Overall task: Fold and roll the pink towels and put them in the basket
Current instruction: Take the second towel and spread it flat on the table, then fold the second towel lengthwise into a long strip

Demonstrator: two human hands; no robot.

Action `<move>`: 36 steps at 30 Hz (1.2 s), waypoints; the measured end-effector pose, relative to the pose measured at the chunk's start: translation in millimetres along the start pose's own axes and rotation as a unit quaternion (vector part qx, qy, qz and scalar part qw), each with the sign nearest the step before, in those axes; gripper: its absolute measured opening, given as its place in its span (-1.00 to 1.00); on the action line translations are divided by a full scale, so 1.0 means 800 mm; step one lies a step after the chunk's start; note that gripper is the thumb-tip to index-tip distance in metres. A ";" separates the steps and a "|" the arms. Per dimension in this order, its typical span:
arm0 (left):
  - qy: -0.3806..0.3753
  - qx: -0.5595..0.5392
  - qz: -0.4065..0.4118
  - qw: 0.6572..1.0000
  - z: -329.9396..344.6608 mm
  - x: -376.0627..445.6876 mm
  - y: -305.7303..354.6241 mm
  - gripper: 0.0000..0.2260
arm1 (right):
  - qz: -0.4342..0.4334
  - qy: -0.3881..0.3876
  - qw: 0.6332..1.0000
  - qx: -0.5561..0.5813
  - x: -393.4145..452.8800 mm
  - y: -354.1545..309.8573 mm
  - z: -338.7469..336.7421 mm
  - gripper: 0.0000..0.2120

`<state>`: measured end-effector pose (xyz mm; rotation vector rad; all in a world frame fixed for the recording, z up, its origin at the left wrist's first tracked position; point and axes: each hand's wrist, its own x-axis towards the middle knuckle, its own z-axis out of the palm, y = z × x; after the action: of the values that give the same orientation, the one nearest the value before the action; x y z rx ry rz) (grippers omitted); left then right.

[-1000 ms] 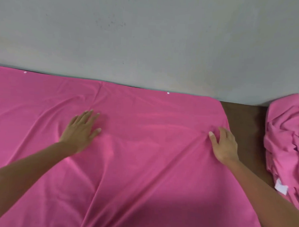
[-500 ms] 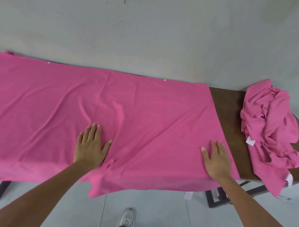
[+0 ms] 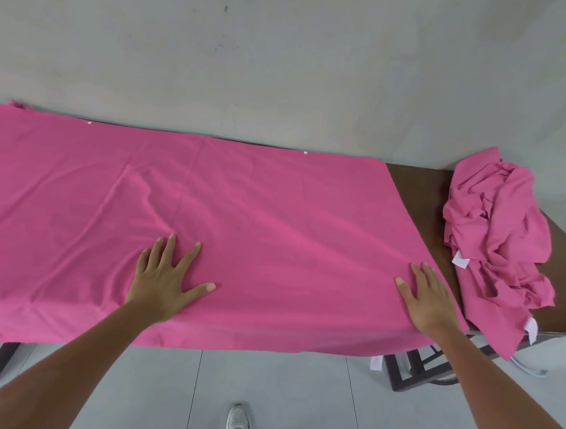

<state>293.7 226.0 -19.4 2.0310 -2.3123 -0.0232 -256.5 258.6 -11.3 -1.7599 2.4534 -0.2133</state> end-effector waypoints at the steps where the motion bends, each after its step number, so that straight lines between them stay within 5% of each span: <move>1: 0.002 -0.003 0.003 1.000 -0.001 0.000 0.000 -0.09 | 0.001 -0.003 1.000 -0.003 -0.001 0.000 -0.001 -0.24; 10: 0.010 -0.068 0.005 0.998 -0.012 0.011 0.003 -0.16 | 0.028 -0.050 0.998 -0.001 0.016 -0.006 -0.021 -0.32; 16: -0.009 -0.086 0.096 0.992 -0.031 0.069 0.057 -0.19 | 0.036 -0.070 0.996 -0.030 0.008 -0.017 -0.014 -0.30; 21: -0.045 -0.091 0.197 0.975 -0.042 0.155 0.150 -0.18 | 0.037 -0.032 0.998 -0.039 0.002 -0.018 -0.004 -0.11; 24: -0.056 -0.085 0.258 0.961 -0.039 0.215 0.222 -0.43 | 0.032 -0.011 0.999 -0.033 0.000 -0.015 0.003 0.03; 27: -0.069 -0.090 0.330 0.937 -0.033 0.270 0.306 -0.59 | 0.027 0.005 0.999 -0.031 -0.002 -0.015 0.005 -0.05; 36: -0.082 -0.090 0.486 0.866 -0.027 0.359 0.507 -0.69 | 0.019 0.045 0.999 -0.018 -0.002 -0.013 0.020 -0.31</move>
<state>-143.5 -5.3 34.6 0.6249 -2.9990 -0.3486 -243.6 256.2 -25.2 -1.7524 2.5669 -0.2521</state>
